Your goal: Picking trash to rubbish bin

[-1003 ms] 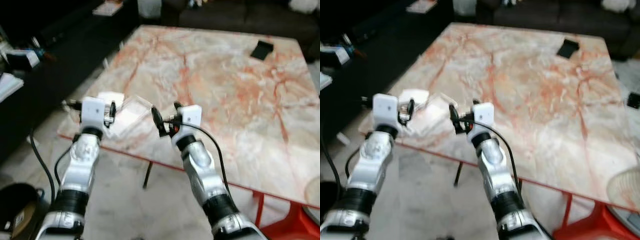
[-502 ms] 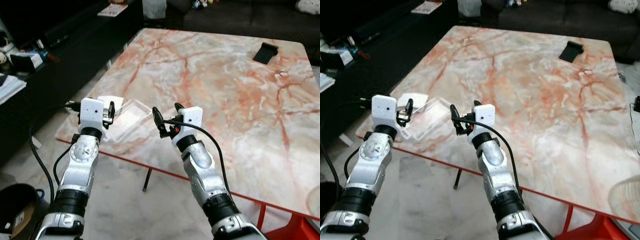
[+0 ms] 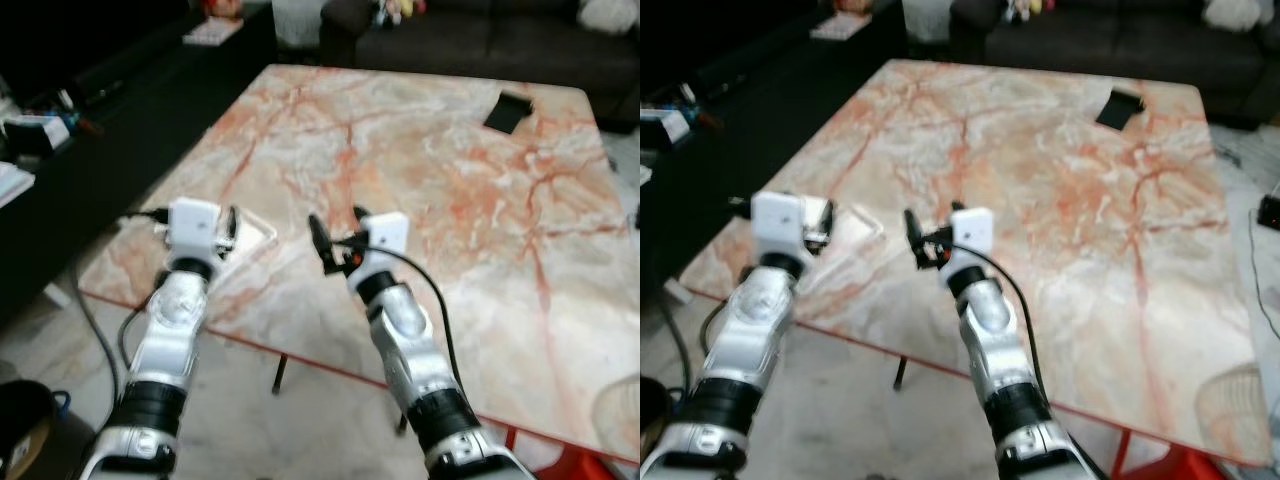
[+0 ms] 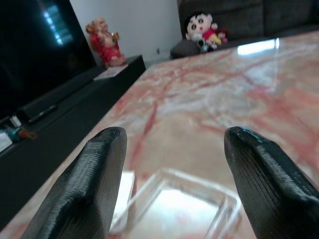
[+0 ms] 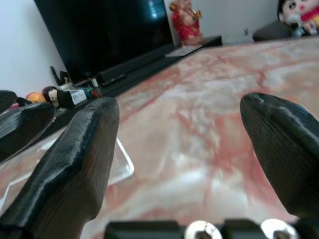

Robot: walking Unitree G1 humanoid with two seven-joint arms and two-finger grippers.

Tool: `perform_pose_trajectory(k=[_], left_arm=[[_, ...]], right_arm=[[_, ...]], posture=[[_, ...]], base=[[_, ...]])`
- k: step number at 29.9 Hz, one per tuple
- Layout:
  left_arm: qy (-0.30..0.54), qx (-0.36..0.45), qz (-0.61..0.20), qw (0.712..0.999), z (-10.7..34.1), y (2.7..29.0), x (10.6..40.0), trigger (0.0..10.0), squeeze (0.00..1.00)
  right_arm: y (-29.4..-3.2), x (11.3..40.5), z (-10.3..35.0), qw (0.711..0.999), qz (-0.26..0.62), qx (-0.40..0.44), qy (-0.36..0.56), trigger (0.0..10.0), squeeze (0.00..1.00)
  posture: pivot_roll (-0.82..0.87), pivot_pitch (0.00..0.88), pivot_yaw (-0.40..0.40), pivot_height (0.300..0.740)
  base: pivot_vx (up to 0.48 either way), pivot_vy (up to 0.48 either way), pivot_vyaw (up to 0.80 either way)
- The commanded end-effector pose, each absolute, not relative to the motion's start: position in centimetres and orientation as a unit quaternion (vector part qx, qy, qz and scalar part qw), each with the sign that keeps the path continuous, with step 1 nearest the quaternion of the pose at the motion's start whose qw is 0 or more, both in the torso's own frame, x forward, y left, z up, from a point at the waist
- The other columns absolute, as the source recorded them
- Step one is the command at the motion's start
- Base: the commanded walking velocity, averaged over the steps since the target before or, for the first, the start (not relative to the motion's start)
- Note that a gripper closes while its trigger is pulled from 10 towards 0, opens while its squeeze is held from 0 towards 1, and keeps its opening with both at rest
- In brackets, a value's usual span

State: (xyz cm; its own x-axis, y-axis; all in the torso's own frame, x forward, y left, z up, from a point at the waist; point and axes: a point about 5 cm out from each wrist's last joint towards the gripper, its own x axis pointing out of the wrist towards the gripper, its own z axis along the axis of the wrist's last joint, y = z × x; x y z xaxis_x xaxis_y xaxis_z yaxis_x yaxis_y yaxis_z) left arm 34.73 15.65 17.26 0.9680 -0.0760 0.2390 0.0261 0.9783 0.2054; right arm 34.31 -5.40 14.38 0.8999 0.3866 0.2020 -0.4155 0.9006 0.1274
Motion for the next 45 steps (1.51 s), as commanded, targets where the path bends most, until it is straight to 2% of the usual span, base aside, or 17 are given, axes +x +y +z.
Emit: perform_pose_trajectory(k=[1, 9, 17, 39, 45], left_arm=[[-0.120, 0.109, -0.010, 0.987, 17.3, 16.9, 34.6, 10.0, 0.00], [-0.094, 0.120, -0.015, 0.988, 16.3, 17.5, 34.7, 10.0, 0.00], [-0.029, 0.123, -0.063, 0.990, 14.0, 17.1, 35.6, 10.0, 0.00], [-0.008, 0.132, -0.058, 0.990, 14.1, 18.7, 36.6, 10.0, 0.00], [-0.004, 0.140, -0.079, 0.987, 14.3, 18.5, 36.8, 10.0, 0.00]], right_arm=[[-4.4, 34.2, 14.9, 0.967, 0.220, 0.090, -0.089, 10.0, 0.00], [-4.4, 34.2, 14.8, 0.967, 0.220, 0.091, -0.089, 10.0, 0.00], [-4.1, 34.1, 14.9, 0.965, 0.225, 0.096, -0.093, 10.0, 0.00], [-4.0, 34.0, 14.9, 0.965, 0.229, 0.096, -0.090, 10.0, 0.00], [-3.9, 34.1, 15.0, 0.964, 0.230, 0.097, -0.092, 10.0, 0.00]], posture=[[0.13, 0.143, 0.040, 0.740], [0.13, 0.143, 0.040, 0.740], [0.13, 0.147, 0.043, 0.740], [0.13, 0.151, 0.038, 0.740], [0.13, 0.151, 0.036, 0.740]], base=[[0.266, 0.000, 0.00], [0.000, 0.000, 0.00], [0.000, 0.000, 0.00], [0.000, 0.000, 0.00], [0.000, 0.000, 0.00]])
